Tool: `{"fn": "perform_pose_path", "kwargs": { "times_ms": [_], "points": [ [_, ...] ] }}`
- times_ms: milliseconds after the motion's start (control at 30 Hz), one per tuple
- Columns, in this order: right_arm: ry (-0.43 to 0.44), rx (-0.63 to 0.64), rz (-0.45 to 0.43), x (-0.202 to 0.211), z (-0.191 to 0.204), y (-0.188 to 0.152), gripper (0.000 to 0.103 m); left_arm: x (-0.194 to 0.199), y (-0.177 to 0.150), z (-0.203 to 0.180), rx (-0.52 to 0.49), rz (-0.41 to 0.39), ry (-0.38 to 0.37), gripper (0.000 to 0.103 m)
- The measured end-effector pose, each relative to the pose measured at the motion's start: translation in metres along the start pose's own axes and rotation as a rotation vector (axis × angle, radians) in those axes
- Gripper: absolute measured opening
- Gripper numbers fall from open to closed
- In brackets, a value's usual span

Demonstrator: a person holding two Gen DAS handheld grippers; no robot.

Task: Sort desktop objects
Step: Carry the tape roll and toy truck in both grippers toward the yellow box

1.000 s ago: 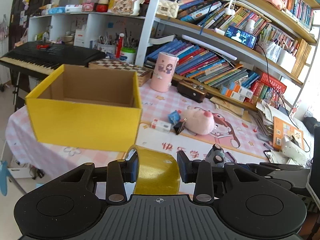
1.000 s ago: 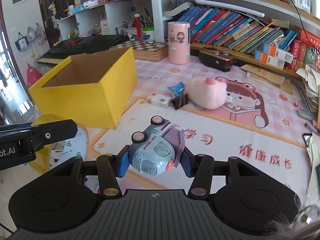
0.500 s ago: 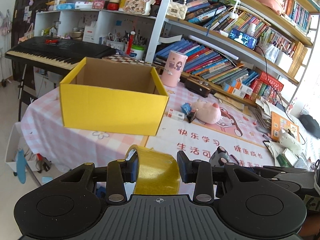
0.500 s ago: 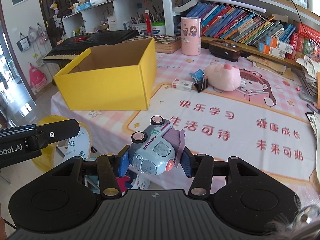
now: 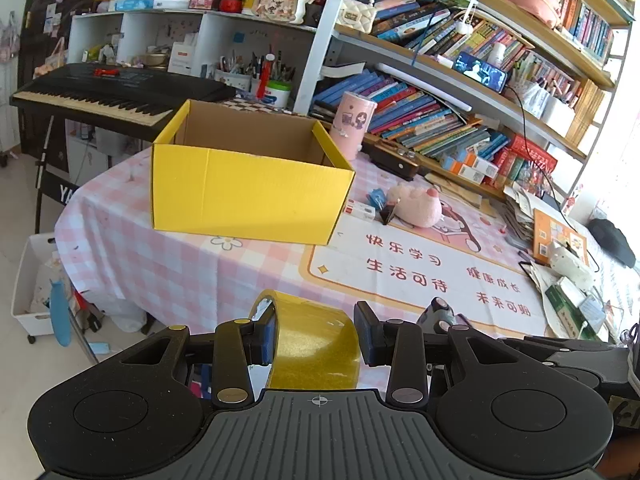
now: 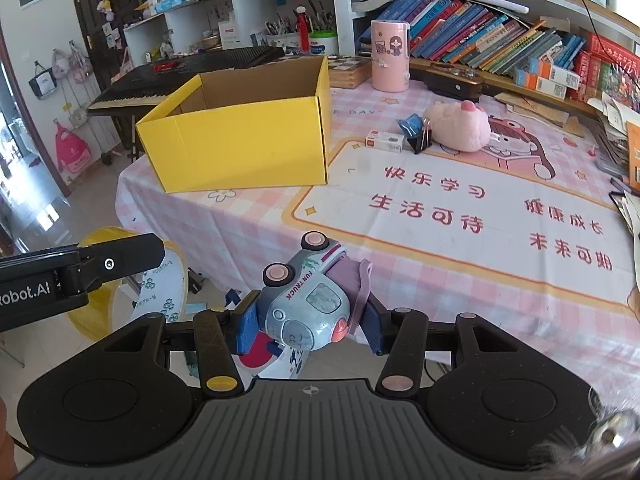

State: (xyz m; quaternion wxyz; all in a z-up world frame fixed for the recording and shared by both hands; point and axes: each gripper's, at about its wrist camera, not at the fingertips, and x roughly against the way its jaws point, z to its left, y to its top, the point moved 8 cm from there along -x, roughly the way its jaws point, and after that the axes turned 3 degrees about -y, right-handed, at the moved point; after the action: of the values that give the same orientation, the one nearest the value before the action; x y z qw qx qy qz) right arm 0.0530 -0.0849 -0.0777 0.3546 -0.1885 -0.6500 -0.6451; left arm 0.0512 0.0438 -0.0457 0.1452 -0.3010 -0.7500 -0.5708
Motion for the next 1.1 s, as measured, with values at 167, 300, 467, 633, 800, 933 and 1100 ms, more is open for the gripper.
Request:
{"fn": "perform_pose_path", "kwargs": {
  "times_ms": [167, 300, 467, 633, 800, 933, 1100],
  "points": [
    [-0.001, 0.003, -0.002, 0.003, 0.01, -0.002, 0.049, 0.007, -0.001, 0.006, -0.002, -0.007, -0.006, 0.037],
    [0.006, 0.013, -0.001, 0.003, 0.02, -0.003, 0.049, 0.013, -0.001, 0.014, 0.004, -0.016, -0.001, 0.037],
    [0.018, 0.034, 0.001, 0.001, 0.031, -0.002, 0.049, 0.018, -0.001, 0.024, 0.023, -0.025, 0.011, 0.037],
    [0.03, 0.053, -0.003, 0.0, 0.041, 0.0, 0.049, 0.024, 0.001, 0.033, 0.036, -0.041, 0.023, 0.037],
    [0.046, 0.072, -0.003, -0.003, 0.052, 0.003, 0.049, 0.028, 0.003, 0.042, 0.047, -0.053, 0.04, 0.037],
    [0.055, 0.088, 0.001, -0.005, 0.059, 0.004, 0.049, 0.03, 0.003, 0.049, 0.061, -0.054, 0.052, 0.037],
    [0.062, 0.098, 0.009, -0.008, 0.062, 0.005, 0.049, 0.029, 0.002, 0.052, 0.071, -0.052, 0.059, 0.037]
  ]
}}
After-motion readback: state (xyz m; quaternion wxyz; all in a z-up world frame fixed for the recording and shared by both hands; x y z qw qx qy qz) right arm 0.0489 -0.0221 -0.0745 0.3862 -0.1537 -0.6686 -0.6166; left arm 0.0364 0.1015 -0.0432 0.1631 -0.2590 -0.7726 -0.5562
